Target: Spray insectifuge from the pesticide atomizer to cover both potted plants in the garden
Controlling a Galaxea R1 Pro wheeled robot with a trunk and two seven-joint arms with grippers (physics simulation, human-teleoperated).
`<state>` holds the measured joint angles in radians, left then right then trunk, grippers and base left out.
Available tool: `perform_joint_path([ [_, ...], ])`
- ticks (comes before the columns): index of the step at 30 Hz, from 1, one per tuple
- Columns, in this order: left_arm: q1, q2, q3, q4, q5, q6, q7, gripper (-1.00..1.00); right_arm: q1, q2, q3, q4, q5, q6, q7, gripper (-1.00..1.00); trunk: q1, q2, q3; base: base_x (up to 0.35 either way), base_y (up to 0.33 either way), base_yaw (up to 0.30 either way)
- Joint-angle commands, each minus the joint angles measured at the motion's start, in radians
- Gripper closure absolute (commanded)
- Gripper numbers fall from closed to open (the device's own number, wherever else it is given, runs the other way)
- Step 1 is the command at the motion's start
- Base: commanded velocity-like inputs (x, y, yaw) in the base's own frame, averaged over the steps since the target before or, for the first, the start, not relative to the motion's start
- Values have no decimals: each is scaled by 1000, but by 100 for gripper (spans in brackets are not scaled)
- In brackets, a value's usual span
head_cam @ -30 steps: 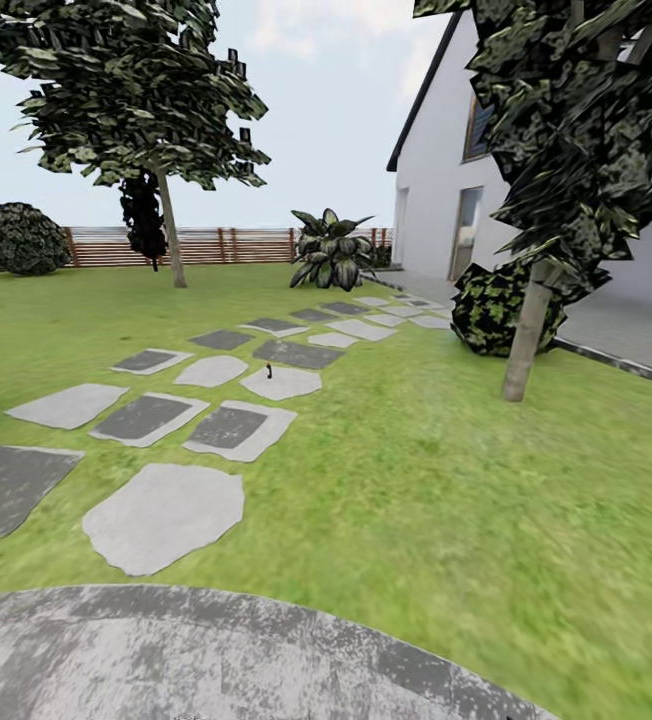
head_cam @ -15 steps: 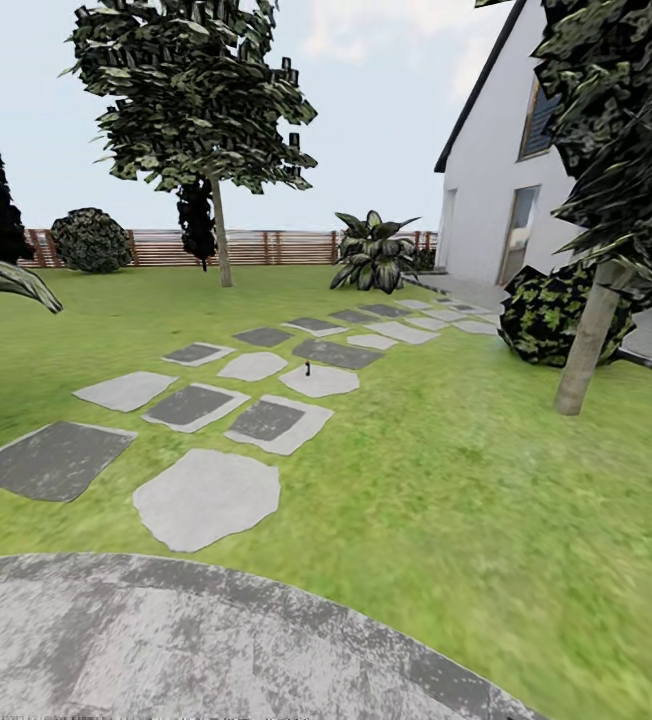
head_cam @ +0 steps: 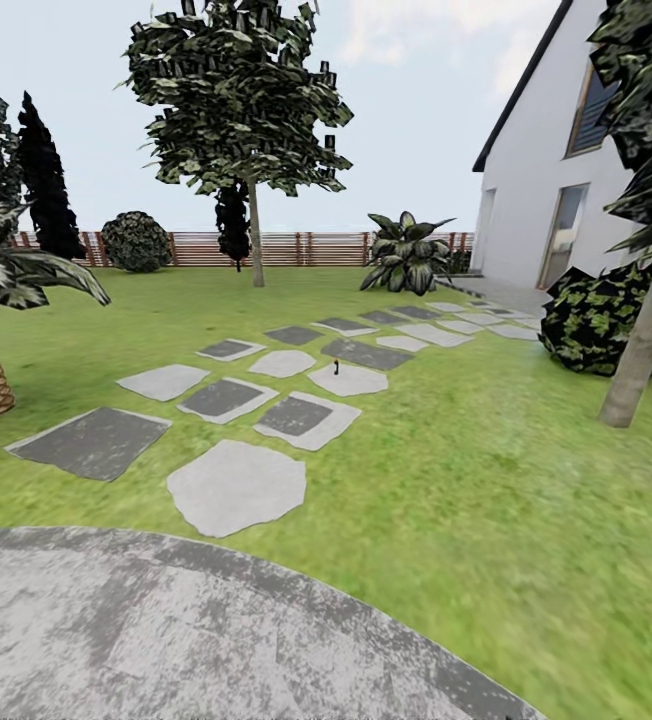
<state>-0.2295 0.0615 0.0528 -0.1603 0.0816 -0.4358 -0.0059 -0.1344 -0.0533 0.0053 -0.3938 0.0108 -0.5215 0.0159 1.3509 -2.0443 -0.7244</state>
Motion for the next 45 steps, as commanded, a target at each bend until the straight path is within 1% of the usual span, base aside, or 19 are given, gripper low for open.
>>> perform_joint_path([
  [1, -1, 0, 1, 1, 6, -3, -2, -100, -1, 0, 0, 3, 1, -3, 2, -100, 4, -8, -4, 0, 0, 15],
  [8, -1, 0, 1, 1, 6, -3, -2, -100, -1, 0, -2, 25, 0, -3, 0, -100, 31, -57, -26, 0, 0, 5],
  [22, -1, 0, 1, 1, 5, -3, -2, -100, -1, -2, -3, 26, -1, -3, 2, -100, 84, -155, -70, 0, 0, 0],
  [28, -1, 0, 1, 1, 4, -3, -3, -100, -1, -1, -4, 22, -5, -2, -1, -100, 84, -155, -70, 0, 0, -19],
  [37, 1, 7, 3, 0, 10, -5, -3, -100, -1, 0, -4, 21, -8, -2, -2, -100, 84, -155, -77, 13, 0, -128],
  [45, 0, 11, 7, -1, 19, -4, -3, -100, -1, 0, -4, 24, -8, -2, -2, -100, 84, -155, -78, 273, 0, -11],
])
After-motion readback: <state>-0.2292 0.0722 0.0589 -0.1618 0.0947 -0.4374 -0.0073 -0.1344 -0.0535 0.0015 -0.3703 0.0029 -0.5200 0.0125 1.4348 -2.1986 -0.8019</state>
